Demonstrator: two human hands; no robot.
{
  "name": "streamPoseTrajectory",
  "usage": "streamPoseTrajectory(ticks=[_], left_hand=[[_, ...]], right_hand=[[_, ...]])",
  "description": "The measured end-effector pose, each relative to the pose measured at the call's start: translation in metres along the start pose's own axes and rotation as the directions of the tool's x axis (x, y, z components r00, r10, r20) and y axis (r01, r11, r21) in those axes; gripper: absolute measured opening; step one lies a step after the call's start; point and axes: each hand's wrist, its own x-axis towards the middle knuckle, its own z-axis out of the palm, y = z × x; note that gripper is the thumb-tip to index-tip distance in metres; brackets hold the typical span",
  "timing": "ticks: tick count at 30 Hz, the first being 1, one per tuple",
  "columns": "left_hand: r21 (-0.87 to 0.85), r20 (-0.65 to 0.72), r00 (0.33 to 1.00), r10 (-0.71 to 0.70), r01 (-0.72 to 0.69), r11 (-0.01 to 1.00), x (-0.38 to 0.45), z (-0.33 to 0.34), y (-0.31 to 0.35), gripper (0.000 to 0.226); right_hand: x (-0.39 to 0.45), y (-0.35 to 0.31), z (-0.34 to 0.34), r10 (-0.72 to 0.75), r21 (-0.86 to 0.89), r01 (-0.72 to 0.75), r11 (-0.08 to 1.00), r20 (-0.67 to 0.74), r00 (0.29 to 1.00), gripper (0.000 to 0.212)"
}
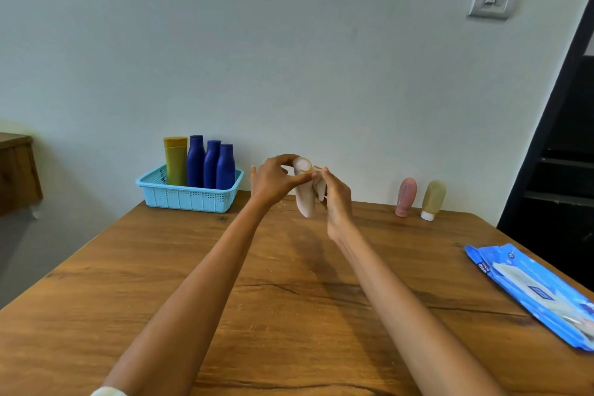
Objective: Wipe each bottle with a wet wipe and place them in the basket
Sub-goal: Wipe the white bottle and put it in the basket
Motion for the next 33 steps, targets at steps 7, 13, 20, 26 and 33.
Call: streamPoseTrajectory(ticks=[7, 13, 20, 26, 33], left_hand=[[-0.103, 0.005, 1.000, -0.013, 0.013, 0.995, 0.002, -0.006, 0.000, 0.054], [-0.128, 0.070, 0.998, 0.006, 0.003, 0.992, -0.005, 0.002, 0.000, 0.039], [-0.221, 0.031, 0.998, -0.048, 0.053, 0.974, 0.003, -0.009, -0.005, 0.064], [-0.272, 0.088, 0.995, -0.038, 0.061, 0.960, 0.004, -0.012, -0.005, 0.052], [-0.208, 0.208, 0.978, -0.016, 0.060, 0.976, -0.004, 0.001, -0.004, 0.057]], right_hand=[[-0.003, 0.018, -0.010, -0.037, -0.190, 0.042, 0.981, 0.029, 0.999, 0.029], [-0.002, 0.004, -0.008, -0.048, -0.101, 0.067, 0.993, 0.187, 0.981, 0.046], [-0.004, 0.015, -0.009, -0.219, -0.151, 0.251, 0.956, 0.201, 0.955, 0.028], [0.004, 0.033, -0.026, -0.080, -0.365, 0.156, 0.918, 0.215, 0.973, 0.034], [0.001, 0.022, -0.023, -0.014, -0.294, 0.077, 0.953, 0.210, 0.978, 0.051]])
